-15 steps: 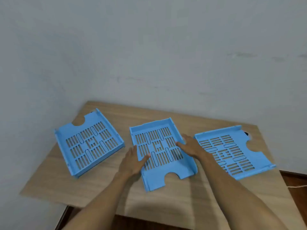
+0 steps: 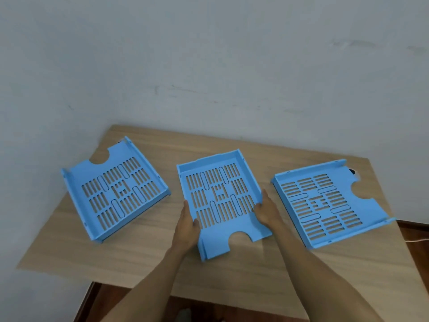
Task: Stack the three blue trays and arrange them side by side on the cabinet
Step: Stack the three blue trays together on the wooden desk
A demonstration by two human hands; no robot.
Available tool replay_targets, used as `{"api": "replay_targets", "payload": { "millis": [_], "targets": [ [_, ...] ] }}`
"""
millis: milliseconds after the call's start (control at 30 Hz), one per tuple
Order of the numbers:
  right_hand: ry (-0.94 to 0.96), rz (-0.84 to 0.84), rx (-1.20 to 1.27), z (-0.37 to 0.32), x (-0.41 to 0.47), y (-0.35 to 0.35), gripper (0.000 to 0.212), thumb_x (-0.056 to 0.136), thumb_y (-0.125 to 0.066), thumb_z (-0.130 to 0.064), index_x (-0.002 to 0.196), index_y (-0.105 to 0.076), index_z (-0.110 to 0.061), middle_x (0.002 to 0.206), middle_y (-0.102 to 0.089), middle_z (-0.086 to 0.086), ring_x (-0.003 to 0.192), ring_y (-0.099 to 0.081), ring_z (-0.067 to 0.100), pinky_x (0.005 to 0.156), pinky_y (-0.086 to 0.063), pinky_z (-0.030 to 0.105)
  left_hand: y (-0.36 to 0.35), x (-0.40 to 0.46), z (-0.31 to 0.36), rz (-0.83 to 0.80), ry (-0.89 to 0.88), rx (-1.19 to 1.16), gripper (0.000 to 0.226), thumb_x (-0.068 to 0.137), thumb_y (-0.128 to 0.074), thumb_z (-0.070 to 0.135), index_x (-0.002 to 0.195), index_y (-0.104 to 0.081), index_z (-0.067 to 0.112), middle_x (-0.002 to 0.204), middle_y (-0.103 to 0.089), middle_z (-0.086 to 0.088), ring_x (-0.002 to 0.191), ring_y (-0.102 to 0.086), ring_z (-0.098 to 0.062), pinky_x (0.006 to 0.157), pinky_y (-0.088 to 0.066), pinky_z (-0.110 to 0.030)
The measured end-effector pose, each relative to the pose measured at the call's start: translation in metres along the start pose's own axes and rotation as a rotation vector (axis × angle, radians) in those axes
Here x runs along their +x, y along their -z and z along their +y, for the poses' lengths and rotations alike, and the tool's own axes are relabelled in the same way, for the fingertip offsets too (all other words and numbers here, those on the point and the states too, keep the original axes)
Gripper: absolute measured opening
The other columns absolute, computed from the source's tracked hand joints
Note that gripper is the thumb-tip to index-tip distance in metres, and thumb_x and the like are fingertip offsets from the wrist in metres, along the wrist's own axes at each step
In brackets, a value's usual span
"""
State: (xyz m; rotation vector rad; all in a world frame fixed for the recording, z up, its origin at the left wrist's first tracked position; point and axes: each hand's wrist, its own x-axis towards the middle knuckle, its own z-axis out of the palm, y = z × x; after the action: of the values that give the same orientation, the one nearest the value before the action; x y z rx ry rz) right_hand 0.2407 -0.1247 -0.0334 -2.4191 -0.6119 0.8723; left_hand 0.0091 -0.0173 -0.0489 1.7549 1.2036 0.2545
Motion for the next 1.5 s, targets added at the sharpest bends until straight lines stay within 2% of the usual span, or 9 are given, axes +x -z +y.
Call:
{"api": "replay_targets", "payload": {
  "millis": [200,367,500,633,733,967,1067,1300,1500],
  "targets": [
    [-0.058,0.009,0.160,-0.006,-0.017,0.004,0.052,0.093,-0.037,-0.009,0.143,-0.035,-0.023,0.110,-0.064,0.003,0.091,-0.062,0.024,0.079,-0.051,0.038,0.002,0.017,-0.001,-0.043,-0.033,-0.004,0.069,0.094,-0.046,0.009,0.152,-0.014,0.030,0.140,-0.054,0.004,0.120,-0.059,-0.020,0.099,-0.052,-0.045],
    [-0.071,0.079,0.217,0.005,-0.023,-0.002,0.049,0.094,-0.042,-0.012,0.143,-0.035,-0.017,0.119,-0.064,0.009,0.095,-0.063,0.025,0.086,-0.054,0.042,0.013,0.030,0.013,-0.118,-0.029,0.020,0.065,0.098,-0.045,0.009,0.153,-0.017,0.031,0.128,-0.053,0.011,0.103,-0.055,-0.004,0.075,-0.043,-0.008],
    [-0.094,0.119,0.244,0.006,-0.030,-0.009,0.049,0.094,-0.039,-0.003,0.141,-0.036,-0.016,0.109,-0.062,0.005,0.088,-0.057,0.021,0.078,-0.050,0.033,0.022,0.041,0.016,-0.145,-0.052,0.010,0.054,0.097,-0.045,0.004,0.144,-0.033,0.029,0.121,-0.060,0.010,0.090,-0.060,0.008,0.070,-0.052,-0.009],
    [-0.105,0.134,0.265,0.010,-0.040,-0.022,0.059,0.093,-0.038,0.005,0.147,-0.031,-0.017,0.113,-0.064,0.007,0.088,-0.058,0.019,0.083,-0.052,0.033,0.020,0.035,0.000,-0.156,-0.016,0.113,0.071,0.097,-0.046,0.014,0.155,-0.005,0.025,0.133,-0.058,-0.001,0.111,-0.061,-0.020,0.087,-0.051,-0.028],
    [-0.129,0.136,0.285,0.010,-0.047,-0.034,0.063,0.092,-0.039,0.006,0.149,-0.027,-0.017,0.114,-0.065,0.008,0.089,-0.060,0.019,0.084,-0.054,0.034,0.019,0.025,-0.010,-0.145,0.010,0.149,0.075,0.099,-0.043,0.015,0.155,0.005,0.026,0.133,-0.055,-0.002,0.102,-0.056,-0.015,0.082,-0.046,-0.030],
    [-0.073,0.126,0.287,0.002,-0.066,-0.030,0.044,0.094,-0.044,-0.006,0.137,-0.041,-0.014,0.122,-0.065,0.006,0.098,-0.063,0.019,0.089,-0.054,0.033,0.029,0.034,-0.019,-0.086,-0.126,0.317,0.060,0.093,-0.047,0.026,0.147,-0.025,0.017,0.147,-0.042,-0.010,0.130,-0.046,-0.029,0.108,-0.043,-0.049],
    [0.006,0.164,0.243,-0.011,-0.086,-0.012,0.037,0.092,-0.044,-0.005,0.127,-0.048,-0.019,0.118,-0.058,-0.006,0.105,-0.060,0.017,0.093,-0.048,0.029,0.031,0.036,0.006,-0.073,-0.222,0.440,0.058,0.093,-0.048,0.028,0.146,-0.031,0.010,0.151,-0.036,-0.014,0.138,-0.035,-0.033,0.115,-0.032,-0.047],
    [-0.031,0.235,0.097,0.009,-0.111,0.043,0.049,0.098,-0.047,-0.024,0.145,-0.039,-0.009,0.148,-0.044,0.014,0.136,-0.041,0.027,0.110,-0.032,0.034,-0.012,0.025,0.080,-0.245,-0.305,0.351,0.065,0.098,-0.047,0.034,0.152,-0.022,0.008,0.162,-0.020,-0.011,0.148,-0.022,-0.027,0.119,-0.024,-0.042],
    [-0.100,0.302,0.134,0.061,-0.109,0.111,0.053,0.095,-0.047,-0.022,0.147,-0.038,-0.017,0.138,-0.053,0.009,0.104,-0.058,0.022,0.092,-0.045,0.032,-0.061,0.006,0.127,-0.307,-0.374,0.338,0.067,0.099,-0.044,0.035,0.154,-0.015,0.009,0.163,-0.015,-0.009,0.150,-0.017,-0.024,0.120,-0.019,-0.039]
  ]
}}
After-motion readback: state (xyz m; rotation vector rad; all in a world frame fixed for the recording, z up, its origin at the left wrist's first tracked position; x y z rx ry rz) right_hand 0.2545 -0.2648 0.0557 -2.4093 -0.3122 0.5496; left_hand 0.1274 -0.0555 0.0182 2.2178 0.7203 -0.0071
